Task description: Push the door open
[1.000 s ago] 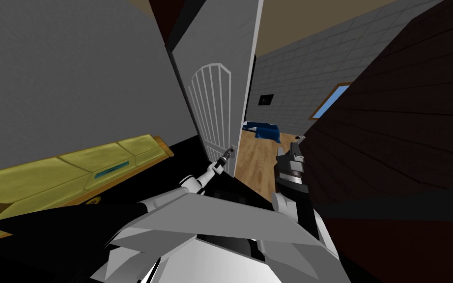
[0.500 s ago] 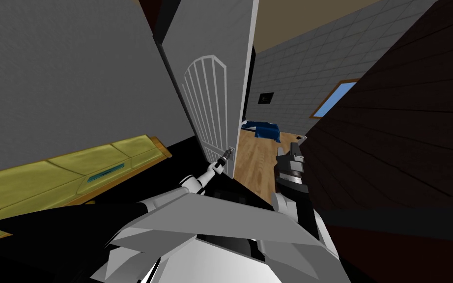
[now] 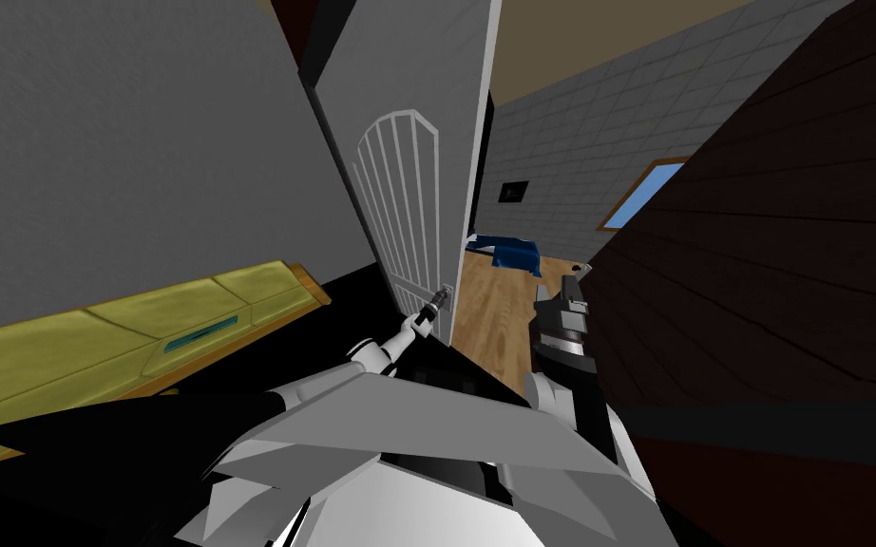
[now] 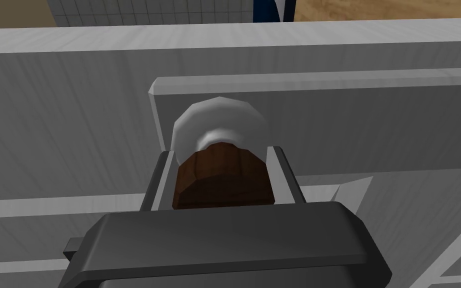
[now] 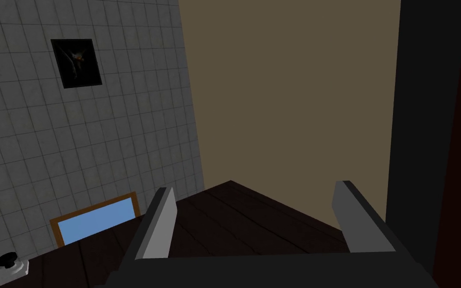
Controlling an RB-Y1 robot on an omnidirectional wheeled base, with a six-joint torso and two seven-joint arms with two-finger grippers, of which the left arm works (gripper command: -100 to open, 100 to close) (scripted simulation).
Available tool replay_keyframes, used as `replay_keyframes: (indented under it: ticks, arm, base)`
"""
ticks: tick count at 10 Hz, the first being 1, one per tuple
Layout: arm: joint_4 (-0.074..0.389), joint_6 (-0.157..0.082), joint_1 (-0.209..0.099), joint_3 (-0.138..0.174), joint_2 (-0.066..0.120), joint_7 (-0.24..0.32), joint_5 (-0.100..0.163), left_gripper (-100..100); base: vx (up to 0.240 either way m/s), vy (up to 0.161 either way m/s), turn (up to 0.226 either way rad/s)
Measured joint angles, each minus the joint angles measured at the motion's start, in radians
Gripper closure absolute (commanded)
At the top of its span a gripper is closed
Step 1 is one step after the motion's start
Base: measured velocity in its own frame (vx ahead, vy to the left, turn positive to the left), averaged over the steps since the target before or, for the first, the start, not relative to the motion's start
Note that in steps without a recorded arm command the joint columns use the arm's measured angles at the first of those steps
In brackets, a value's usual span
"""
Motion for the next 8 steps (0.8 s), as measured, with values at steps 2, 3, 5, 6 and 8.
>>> replay_keyframes:
  ticks: [2, 3, 5, 6, 8]
  arm:
    - [-0.009, 0.012, 0.016, 0.01, 0.003, -0.009, 0.002, 100]
    - [0.018, -0.005, 0.004, 0.018, 0.006, -0.008, 0.004, 100]
    - [-0.014, 0.016, 0.013, 0.033, 0.015, -0.013, 0.008, 100]
    - [-0.023, 0.023, 0.018, 0.043, 0.017, -0.018, 0.01, 100]
    - [0.02, -0.001, -0.006, 0.068, 0.018, -0.026, 0.016, 100]
  base:
    - [0.141, -0.129, 0.046]
    - [0.132, -0.134, 0.026]
    - [0.176, -0.158, 0.052]
    - [0.122, -0.131, 0.035]
    - [0.137, -0.161, 0.068]
